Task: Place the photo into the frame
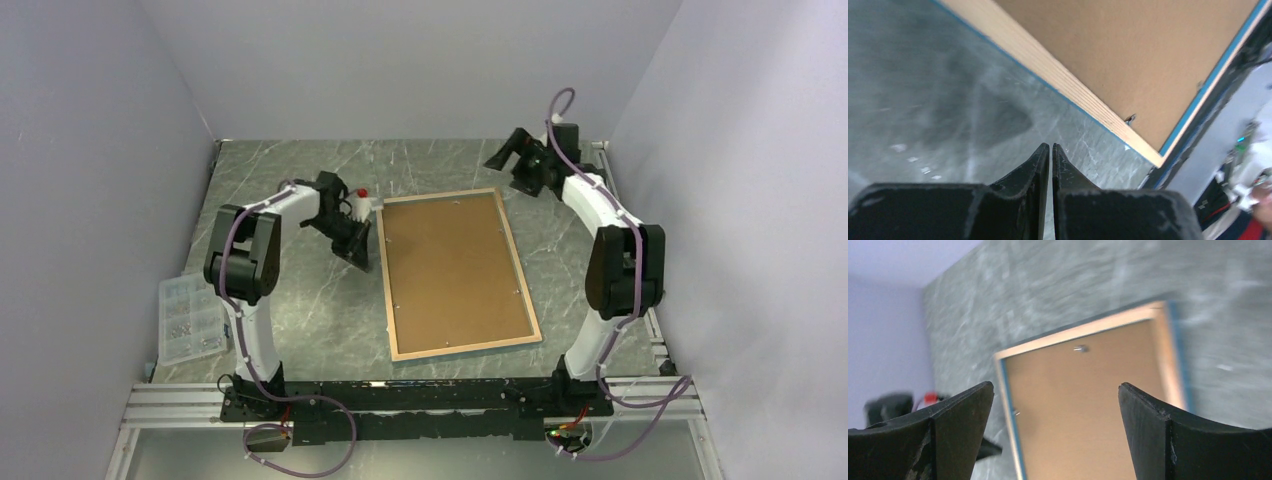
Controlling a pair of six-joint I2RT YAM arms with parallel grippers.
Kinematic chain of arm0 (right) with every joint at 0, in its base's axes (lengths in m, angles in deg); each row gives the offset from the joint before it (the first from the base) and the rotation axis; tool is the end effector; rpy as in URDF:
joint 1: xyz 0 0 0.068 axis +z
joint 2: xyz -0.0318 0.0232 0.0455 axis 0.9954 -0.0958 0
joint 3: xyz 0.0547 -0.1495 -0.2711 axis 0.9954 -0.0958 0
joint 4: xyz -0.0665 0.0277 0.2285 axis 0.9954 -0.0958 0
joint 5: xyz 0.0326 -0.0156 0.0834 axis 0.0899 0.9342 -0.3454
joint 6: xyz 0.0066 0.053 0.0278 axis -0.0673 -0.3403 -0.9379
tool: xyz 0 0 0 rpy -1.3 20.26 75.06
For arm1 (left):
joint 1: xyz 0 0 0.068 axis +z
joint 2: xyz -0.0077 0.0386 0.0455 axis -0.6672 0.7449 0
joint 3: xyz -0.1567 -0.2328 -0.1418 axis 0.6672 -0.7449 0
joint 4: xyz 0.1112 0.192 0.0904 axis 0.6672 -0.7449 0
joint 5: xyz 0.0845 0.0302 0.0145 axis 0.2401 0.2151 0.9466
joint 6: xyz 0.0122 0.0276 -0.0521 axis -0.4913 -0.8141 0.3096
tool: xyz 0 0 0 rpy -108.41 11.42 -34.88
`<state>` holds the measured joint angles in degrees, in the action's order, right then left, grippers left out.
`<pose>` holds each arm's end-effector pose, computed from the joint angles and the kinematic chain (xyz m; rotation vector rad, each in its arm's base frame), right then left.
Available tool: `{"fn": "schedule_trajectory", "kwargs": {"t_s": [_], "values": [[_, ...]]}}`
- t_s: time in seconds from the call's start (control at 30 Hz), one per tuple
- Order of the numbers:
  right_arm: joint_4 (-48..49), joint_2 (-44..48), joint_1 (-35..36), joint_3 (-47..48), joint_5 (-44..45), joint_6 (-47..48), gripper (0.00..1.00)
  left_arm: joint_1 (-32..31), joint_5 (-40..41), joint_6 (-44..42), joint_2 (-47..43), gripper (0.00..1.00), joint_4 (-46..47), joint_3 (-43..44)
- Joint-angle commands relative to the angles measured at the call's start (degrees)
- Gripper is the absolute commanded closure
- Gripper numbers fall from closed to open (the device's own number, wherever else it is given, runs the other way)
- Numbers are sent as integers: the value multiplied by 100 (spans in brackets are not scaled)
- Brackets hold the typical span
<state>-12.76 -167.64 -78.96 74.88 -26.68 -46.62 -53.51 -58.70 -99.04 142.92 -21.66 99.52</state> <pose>0.4186 0.0594 0.3100 0.3830 2.2401 0.8869 0.3645 -0.1060 0.2052 0.7207 2.7195 -1.0886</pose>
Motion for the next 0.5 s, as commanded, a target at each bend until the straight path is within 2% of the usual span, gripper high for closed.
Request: {"fn": "schedule_trajectory", "kwargs": {"t_s": [0.0, 0.1, 0.3, 0.47], "values": [[-666, 182, -299, -518, 1393, 59, 0, -517, 968, -660, -516, 87, 298, -427], [-680, 55, -452, -703, 1665, 114, 0, -715, 1187, -782, -655, 87, 419, -705], [-535, -552, -452, -560, 1115, 107, 0, -1031, 1454, -977, -932, 88, 527, -1063], [-570, -1007, -119, -182, 806, 174, 0, -1324, 1509, -1021, -962, 88, 567, -1103]]}}
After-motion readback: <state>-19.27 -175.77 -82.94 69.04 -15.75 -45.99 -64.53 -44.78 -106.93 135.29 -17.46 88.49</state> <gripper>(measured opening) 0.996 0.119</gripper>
